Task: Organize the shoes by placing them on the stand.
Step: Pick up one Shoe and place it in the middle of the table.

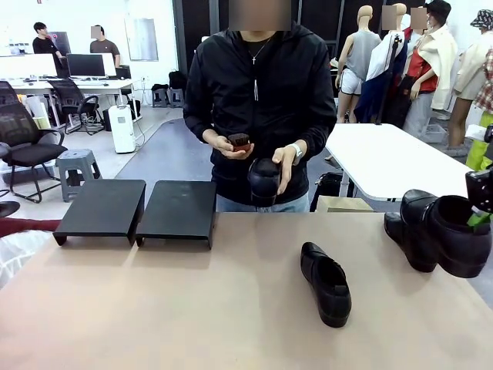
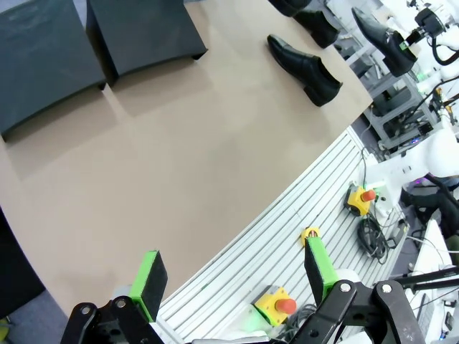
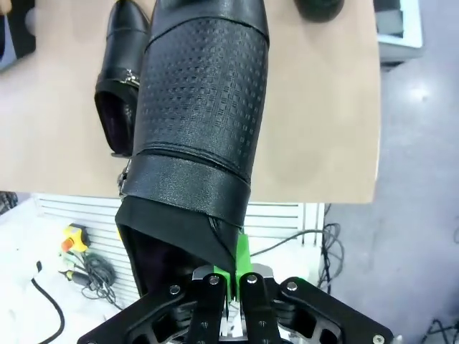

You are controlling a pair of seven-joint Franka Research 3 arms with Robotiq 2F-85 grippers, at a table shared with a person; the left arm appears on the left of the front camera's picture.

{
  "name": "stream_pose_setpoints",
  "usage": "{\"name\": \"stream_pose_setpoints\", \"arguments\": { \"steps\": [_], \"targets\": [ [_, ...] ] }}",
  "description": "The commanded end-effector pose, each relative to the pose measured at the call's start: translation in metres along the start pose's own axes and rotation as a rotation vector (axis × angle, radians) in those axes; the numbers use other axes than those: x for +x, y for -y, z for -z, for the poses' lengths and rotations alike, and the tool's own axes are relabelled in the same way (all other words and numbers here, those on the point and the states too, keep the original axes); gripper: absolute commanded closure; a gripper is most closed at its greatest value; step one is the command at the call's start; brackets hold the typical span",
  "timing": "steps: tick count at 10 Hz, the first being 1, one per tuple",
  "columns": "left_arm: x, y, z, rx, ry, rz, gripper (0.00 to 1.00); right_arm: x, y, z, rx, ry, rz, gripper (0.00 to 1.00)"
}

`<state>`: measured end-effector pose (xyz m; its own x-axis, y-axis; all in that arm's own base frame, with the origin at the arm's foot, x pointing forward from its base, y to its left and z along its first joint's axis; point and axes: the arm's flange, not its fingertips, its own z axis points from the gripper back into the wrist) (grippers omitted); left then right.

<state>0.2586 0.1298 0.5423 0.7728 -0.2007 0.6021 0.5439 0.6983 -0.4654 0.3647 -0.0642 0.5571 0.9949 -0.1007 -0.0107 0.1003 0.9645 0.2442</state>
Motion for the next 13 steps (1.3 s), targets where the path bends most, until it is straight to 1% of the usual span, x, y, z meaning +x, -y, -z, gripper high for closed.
{"name": "stream_pose_setpoints", "arguments": {
  "steps": [1,2,3,4,5,6,7,8,9,10,11,13],
  "targets": [
    [0.0,0.0,0.0,-0.015,0.012,0.019,0.0,-0.004,0.002,0.001,0.003,0.001,0.003,1.0],
    [0.0,0.0,0.0,-0.015,0.012,0.019,0.0,-0.014,-0.019,0.002,-0.011,0.074,0.059,1.0],
    [0.0,0.0,0.0,-0.015,0.012,0.019,0.0,-0.029,-0.054,0.005,-0.003,0.125,0.048,1.0],
    [0.0,0.0,0.0,-0.015,0.012,0.019,0.0,-0.036,-0.078,0.01,-0.059,0.145,0.045,1.0],
    [0.0,0.0,0.0,-0.015,0.012,0.019,0.0,-0.032,-0.08,0.009,-0.059,0.092,0.019,1.0],
    [0.0,0.0,0.0,-0.015,0.012,0.019,0.0,-0.031,-0.055,0.0,0.015,0.025,-0.005,1.0],
    [0.0,0.0,0.0,-0.015,0.012,0.019,0.0,-0.032,-0.007,-0.015,0.074,-0.012,0.05,1.0],
    [0.0,0.0,0.0,-0.015,0.012,0.019,0.0,-0.037,0.036,-0.026,0.139,-0.025,0.097,1.0],
    [0.0,0.0,0.0,-0.015,0.012,0.019,0.0,-0.047,0.065,-0.032,0.207,-0.041,0.1,1.0],
    [0.0,0.0,0.0,-0.015,0.012,0.019,0.0,-0.057,0.079,-0.034,0.225,-0.014,0.135,1.0],
    [0.0,0.0,0.0,-0.015,0.012,0.019,0.0,-0.062,0.083,-0.031,0.254,-0.008,0.153,1.0],
    [0.0,0.0,0.0,-0.015,0.012,0.019,0.0,-0.061,0.072,-0.021,0.243,0.007,0.203,1.0]
  ]
}}
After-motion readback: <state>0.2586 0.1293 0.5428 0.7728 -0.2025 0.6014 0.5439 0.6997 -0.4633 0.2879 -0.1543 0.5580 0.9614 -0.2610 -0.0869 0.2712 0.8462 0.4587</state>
